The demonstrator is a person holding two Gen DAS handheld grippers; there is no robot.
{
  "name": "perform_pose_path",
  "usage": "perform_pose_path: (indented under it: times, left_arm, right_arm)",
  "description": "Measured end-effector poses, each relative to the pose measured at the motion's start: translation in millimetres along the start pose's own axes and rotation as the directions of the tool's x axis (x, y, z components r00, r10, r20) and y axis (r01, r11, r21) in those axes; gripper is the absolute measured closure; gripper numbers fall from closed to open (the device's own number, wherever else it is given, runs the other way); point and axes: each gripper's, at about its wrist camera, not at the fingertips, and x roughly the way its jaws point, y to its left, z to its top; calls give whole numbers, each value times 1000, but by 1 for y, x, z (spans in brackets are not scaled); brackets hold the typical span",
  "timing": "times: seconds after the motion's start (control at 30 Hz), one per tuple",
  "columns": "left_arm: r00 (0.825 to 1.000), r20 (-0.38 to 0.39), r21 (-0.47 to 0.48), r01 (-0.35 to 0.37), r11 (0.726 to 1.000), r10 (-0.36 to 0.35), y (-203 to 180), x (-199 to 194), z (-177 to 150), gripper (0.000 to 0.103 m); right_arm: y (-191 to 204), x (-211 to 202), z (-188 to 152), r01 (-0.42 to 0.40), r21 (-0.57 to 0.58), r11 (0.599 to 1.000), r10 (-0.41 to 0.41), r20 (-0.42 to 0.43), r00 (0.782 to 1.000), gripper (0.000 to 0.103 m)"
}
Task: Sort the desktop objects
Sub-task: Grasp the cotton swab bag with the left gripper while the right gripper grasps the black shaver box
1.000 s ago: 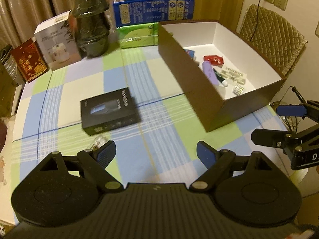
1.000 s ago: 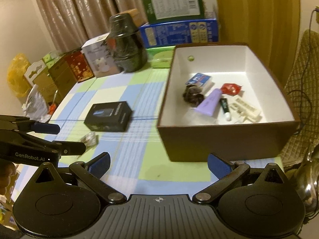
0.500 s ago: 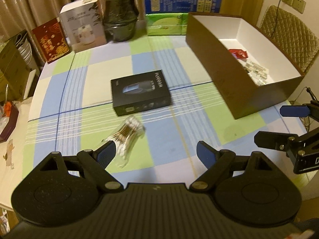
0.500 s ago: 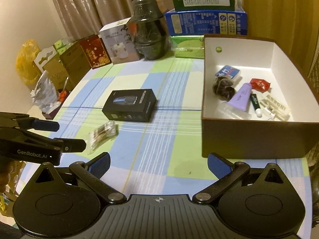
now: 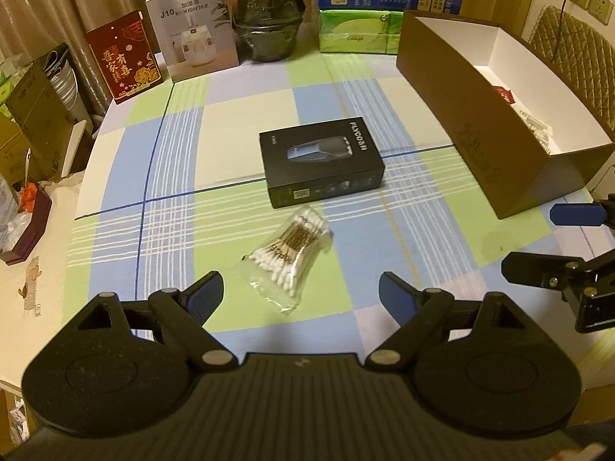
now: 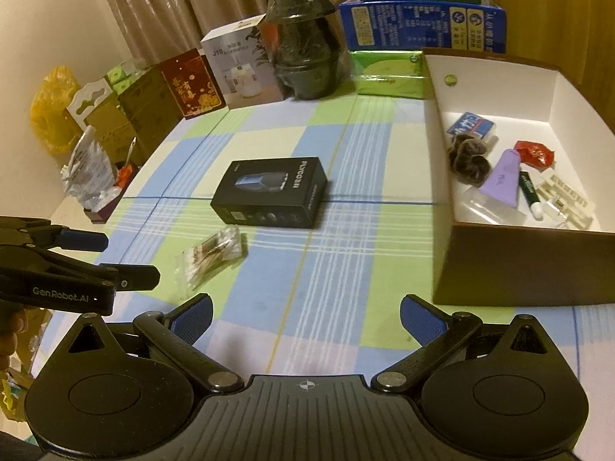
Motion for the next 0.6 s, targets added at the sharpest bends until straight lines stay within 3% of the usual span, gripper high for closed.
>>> perform_pose_path:
  times: [0.6]
  left_arm:
    - [999,-9,77,45,996,-44,33,44,3,19]
  right_arm:
    - [21,47,7,28,38,999,-26,-40,999,2]
